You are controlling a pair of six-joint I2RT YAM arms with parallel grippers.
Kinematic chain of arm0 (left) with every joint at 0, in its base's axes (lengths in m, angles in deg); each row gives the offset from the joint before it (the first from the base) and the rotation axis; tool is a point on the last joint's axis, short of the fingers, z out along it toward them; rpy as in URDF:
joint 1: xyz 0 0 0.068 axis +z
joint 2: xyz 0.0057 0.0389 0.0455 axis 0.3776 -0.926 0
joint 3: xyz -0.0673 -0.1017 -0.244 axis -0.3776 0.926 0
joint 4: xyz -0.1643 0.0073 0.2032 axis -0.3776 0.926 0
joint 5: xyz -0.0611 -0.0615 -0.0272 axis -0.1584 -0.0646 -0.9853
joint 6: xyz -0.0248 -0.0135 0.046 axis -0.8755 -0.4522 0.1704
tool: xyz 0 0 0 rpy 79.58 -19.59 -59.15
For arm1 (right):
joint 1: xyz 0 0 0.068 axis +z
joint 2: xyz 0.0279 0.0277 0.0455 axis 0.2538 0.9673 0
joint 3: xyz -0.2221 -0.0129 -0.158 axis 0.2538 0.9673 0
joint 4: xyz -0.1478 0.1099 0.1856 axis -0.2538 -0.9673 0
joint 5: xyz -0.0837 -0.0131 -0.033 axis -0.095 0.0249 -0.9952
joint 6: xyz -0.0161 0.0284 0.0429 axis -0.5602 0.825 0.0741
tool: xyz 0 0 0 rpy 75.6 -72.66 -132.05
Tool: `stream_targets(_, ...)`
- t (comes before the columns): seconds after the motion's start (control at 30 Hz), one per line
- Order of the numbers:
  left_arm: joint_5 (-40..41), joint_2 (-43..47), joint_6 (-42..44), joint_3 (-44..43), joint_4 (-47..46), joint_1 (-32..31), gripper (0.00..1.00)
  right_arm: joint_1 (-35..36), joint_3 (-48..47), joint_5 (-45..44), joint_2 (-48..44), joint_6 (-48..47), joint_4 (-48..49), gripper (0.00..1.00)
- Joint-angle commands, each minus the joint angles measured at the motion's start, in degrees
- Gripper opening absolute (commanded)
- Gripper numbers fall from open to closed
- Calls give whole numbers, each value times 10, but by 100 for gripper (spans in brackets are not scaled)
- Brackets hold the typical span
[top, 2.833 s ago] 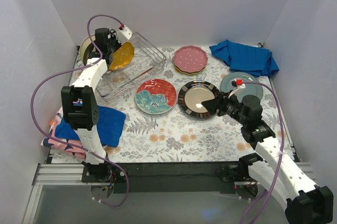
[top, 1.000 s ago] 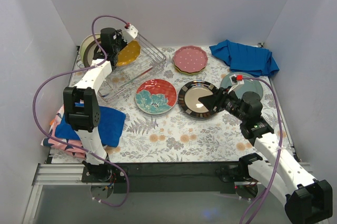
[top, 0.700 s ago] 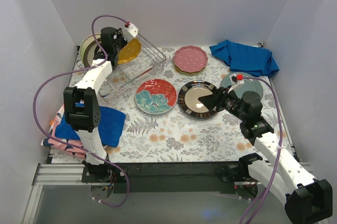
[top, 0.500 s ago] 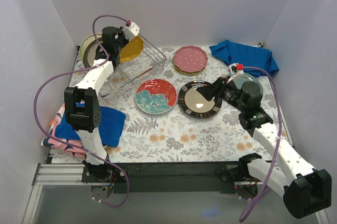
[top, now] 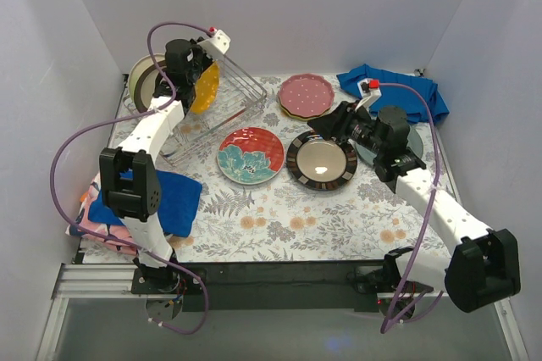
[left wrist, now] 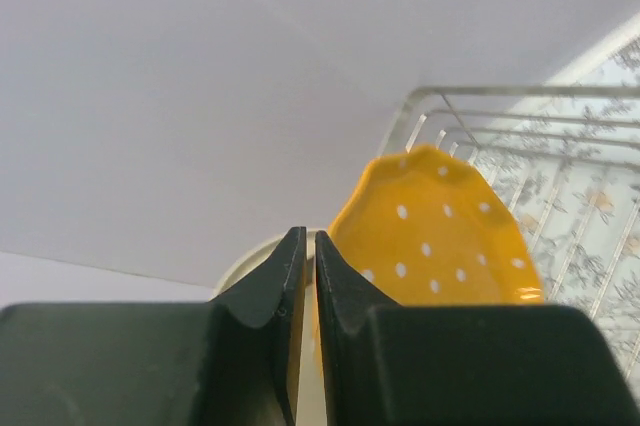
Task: Unload the plates from the dish rack
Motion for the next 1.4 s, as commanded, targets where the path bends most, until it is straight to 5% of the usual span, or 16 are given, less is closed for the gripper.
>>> stream_targets(0.0,-7,71,3,-9,-69,1,0,2,-55,25,44,-27,42,58)
stream_targets(0.27,6,70,-11,19,-59,2,0,5,-43,29,73,-14,45,58)
stream_targets(0.47,34,22,-168,-62,63,6,0,11,-37,29,81,-13,47,58)
stream_targets(0.53,14,26,-205,-51,61,6,22,11,-36,36,86,-13,48,58)
stream_targets(0.7,-54,37,-295,-19,70,5,30,12,-40,38,97,-13,48,58)
stream_targets(0.87,-168,46,-210,52,62,-9,48,12,-41,44,94,-7,48,58)
stream_targets(1.0,-98,-15,-201,-3,134,-27,47,12,-33,42,87,-6,48,58)
stream_targets(1.37,-168,-136,-192,-82,184,-26,44,12,-19,35,70,-8,47,58)
